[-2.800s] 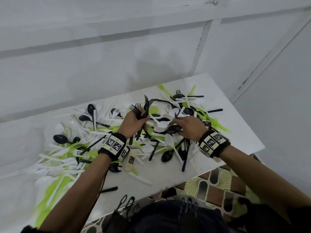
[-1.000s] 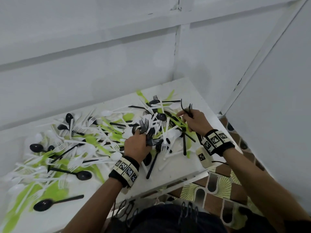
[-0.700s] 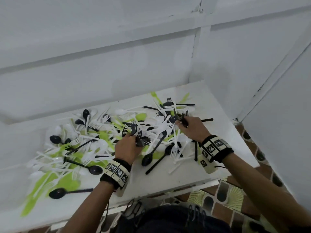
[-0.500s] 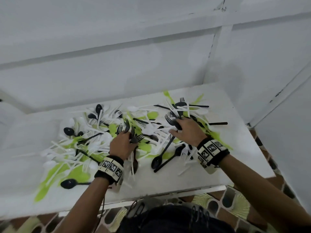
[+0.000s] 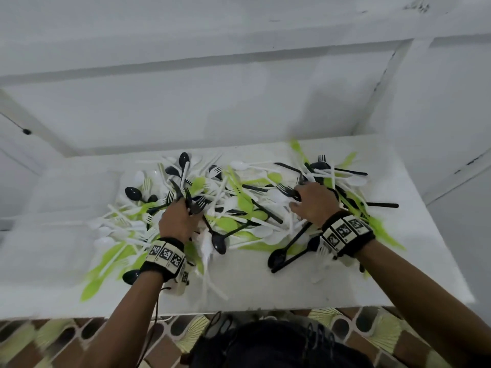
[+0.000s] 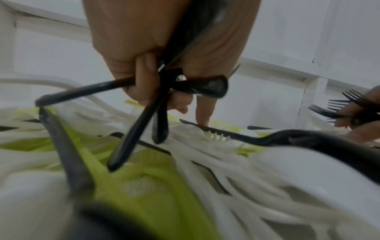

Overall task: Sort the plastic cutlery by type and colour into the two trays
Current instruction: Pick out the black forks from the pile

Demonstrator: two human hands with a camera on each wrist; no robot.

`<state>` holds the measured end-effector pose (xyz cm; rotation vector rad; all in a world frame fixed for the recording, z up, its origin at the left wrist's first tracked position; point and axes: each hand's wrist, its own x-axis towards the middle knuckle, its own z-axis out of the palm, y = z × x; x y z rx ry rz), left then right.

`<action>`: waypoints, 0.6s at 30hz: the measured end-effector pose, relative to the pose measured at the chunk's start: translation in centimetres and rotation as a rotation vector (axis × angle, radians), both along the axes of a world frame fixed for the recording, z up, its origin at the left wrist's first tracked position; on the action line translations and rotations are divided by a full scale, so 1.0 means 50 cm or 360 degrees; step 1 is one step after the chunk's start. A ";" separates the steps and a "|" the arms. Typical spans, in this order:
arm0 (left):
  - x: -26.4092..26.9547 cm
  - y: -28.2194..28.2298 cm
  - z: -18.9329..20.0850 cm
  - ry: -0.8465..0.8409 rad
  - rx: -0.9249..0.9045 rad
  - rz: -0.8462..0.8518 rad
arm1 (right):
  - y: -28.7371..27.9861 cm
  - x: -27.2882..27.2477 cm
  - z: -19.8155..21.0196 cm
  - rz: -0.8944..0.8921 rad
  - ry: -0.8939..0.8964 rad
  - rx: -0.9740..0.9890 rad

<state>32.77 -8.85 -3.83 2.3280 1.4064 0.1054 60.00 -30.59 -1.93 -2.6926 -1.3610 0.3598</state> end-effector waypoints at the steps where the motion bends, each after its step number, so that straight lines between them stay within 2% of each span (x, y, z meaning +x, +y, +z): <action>1: 0.003 0.002 0.006 -0.0018 0.0032 -0.0003 | 0.003 0.000 0.007 -0.0030 -0.0025 0.0059; 3: 0.019 0.003 0.016 -0.0090 0.0094 -0.0136 | 0.020 -0.013 0.020 -0.0003 -0.0007 0.0255; 5: 0.047 0.001 0.022 -0.0154 0.0123 -0.0437 | 0.050 -0.038 0.024 0.0130 0.0089 0.0370; 7: 0.083 -0.008 0.027 -0.0116 0.0062 -0.0760 | 0.083 -0.067 0.019 0.0240 0.0171 0.0239; 9: 0.116 -0.014 0.025 0.0103 0.0062 -0.0960 | 0.107 -0.078 0.008 0.0239 0.0143 0.0032; 11: 0.133 -0.009 0.017 0.0269 0.0114 -0.0969 | 0.115 -0.069 0.001 0.0191 0.0101 -0.0055; 18: 0.116 0.045 -0.010 0.0333 0.0156 -0.0885 | 0.087 -0.018 -0.004 0.0084 -0.0029 -0.0147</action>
